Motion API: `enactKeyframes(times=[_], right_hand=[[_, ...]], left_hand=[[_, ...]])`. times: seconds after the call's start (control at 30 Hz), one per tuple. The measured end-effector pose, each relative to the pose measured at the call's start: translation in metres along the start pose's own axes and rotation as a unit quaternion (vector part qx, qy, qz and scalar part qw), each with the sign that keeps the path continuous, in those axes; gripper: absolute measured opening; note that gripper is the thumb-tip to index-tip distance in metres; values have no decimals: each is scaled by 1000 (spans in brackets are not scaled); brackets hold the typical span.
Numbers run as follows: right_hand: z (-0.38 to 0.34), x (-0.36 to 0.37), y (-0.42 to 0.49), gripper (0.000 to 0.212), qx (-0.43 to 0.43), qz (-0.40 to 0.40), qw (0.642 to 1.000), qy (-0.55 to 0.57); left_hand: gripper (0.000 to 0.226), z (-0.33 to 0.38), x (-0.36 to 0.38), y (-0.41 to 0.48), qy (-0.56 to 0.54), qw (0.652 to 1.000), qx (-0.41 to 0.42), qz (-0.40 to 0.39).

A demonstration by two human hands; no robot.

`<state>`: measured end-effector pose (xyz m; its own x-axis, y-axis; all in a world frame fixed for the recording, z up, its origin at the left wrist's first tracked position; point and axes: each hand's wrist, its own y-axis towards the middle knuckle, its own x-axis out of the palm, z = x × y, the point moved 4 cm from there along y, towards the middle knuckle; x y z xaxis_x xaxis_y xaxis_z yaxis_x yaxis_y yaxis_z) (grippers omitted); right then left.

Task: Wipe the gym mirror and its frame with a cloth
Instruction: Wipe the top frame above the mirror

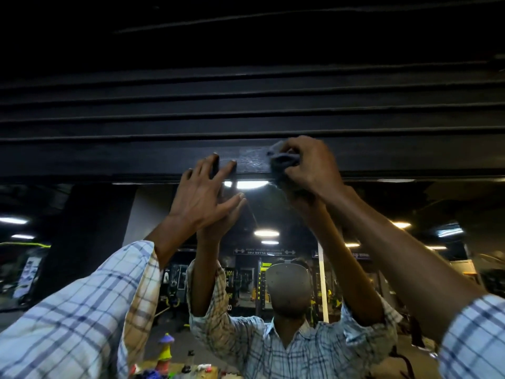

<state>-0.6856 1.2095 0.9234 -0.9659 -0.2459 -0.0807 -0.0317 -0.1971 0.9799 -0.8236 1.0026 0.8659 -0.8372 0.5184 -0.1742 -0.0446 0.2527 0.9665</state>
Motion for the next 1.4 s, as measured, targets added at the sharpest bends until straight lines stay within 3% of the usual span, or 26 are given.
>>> enactKeyframes(times=[0.07, 0.1, 0.23, 0.37, 0.5, 0.63, 0.8, 0.93, 1.07, 1.2, 1.33, 1.4], right_hand=[[-4, 1, -1, 32, 40, 79, 996, -27], [-9, 6, -2, 32, 41, 82, 995, -28], [-29, 25, 0, 35, -23, -25, 999, -1], [-34, 29, 6, 30, 42, 77, 996, -24], [-64, 64, 9, 36, -12, -43, 999, 6], [-74, 75, 17, 30, 64, 95, 993, -26], [-114, 117, 21, 31, -48, -8, 999, -23], [-116, 121, 29, 26, 40, 129, 990, -32], [-146, 148, 29, 33, -56, -10, 998, -8], [-144, 146, 38, 29, 30, 95, 994, -49], [-175, 186, 26, 38, -71, -39, 997, 1], [-180, 185, 31, 35, -60, -9, 998, -23]], left_hand=[[90, -11, -1, 0, -3, 1000, -1, 7], [90, -15, -1, 0, -4, 1000, -3, 10], [91, -34, -3, 5, -1, 1000, -15, 12], [94, -56, -3, 1, -12, 1000, 1, 18], [96, -72, -3, -3, -18, 1000, 12, 20], [93, -94, -3, -9, -17, 999, 20, 35], [87, -128, -3, -17, -15, 999, 24, 35], [84, -158, -4, -23, -14, 999, 29, 44], [86, -178, -5, -26, -14, 999, 26, 35], [87, -193, -9, -30, -13, 999, 29, 36], [87, -206, -11, -33, -23, 999, 24, 32], [82, -219, -12, -35, -16, 999, 26, 37]])
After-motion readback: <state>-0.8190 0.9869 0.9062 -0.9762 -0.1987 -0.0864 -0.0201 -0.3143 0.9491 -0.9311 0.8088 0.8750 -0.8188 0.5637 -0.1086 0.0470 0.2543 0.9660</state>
